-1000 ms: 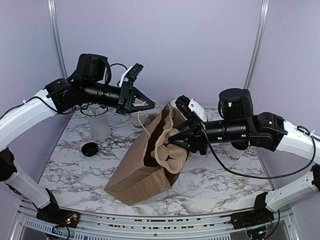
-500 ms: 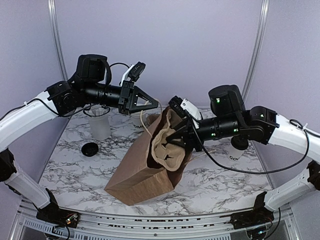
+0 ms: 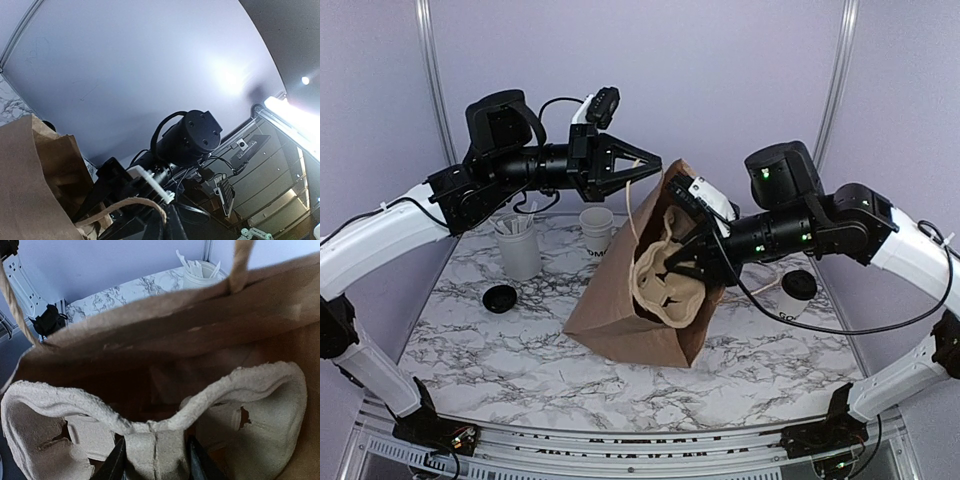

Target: Pack the takeout coffee

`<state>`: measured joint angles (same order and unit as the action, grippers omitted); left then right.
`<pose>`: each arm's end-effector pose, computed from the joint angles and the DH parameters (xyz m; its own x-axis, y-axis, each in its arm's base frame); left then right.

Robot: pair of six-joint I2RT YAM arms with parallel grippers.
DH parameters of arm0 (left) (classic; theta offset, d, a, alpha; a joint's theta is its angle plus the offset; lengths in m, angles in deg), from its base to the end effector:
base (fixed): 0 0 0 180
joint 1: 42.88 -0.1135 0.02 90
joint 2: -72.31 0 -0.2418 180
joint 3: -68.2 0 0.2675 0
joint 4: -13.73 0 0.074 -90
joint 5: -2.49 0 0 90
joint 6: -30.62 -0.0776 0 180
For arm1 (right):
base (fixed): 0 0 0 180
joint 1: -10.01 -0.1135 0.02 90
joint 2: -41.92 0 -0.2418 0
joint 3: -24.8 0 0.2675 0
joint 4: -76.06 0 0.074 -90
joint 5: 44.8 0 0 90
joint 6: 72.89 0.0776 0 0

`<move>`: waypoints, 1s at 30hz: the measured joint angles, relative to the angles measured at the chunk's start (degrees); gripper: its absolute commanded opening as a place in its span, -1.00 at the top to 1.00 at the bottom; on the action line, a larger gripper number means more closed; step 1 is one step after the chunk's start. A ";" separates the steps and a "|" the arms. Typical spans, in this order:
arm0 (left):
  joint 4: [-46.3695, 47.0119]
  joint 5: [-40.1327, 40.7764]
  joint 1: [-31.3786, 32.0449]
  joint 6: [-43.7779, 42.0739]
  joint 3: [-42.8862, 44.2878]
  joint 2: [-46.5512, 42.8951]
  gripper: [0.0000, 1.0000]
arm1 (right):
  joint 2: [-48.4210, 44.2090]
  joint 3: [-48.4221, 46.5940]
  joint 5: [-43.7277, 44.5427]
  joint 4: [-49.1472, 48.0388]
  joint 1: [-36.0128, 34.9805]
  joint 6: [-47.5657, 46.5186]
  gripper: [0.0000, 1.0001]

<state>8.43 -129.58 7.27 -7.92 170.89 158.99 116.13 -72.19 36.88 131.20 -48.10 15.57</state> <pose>0.2115 -0.3346 0.4531 -0.7015 -0.0656 -0.7096 0.7111 -0.1301 -0.6910 0.1639 0.2846 0.3690 -0.2583 -0.4655 -0.8465 -0.9120 0.4066 0.0547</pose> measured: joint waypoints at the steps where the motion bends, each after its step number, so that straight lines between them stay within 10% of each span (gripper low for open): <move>1: 0.74 -0.13 0.39 0.57 0.74 0.63 1.00 | 0.00 -0.17 0.37 1.22 0.00 -0.02 0.29; 16: 7.78 -1.11 3.10 11.50 2.80 5.51 1.00 | -0.98 -8.68 4.87 14.64 0.07 0.07 0.30; 30: 14.84 -0.96 -3.82 19.56 -15.50 3.93 1.00 | 5.60 -8.39 7.50 17.03 0.22 -0.92 0.31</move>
<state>23.27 -130.54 3.44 11.64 155.40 162.92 121.73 -80.58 44.38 148.22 -47.88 14.65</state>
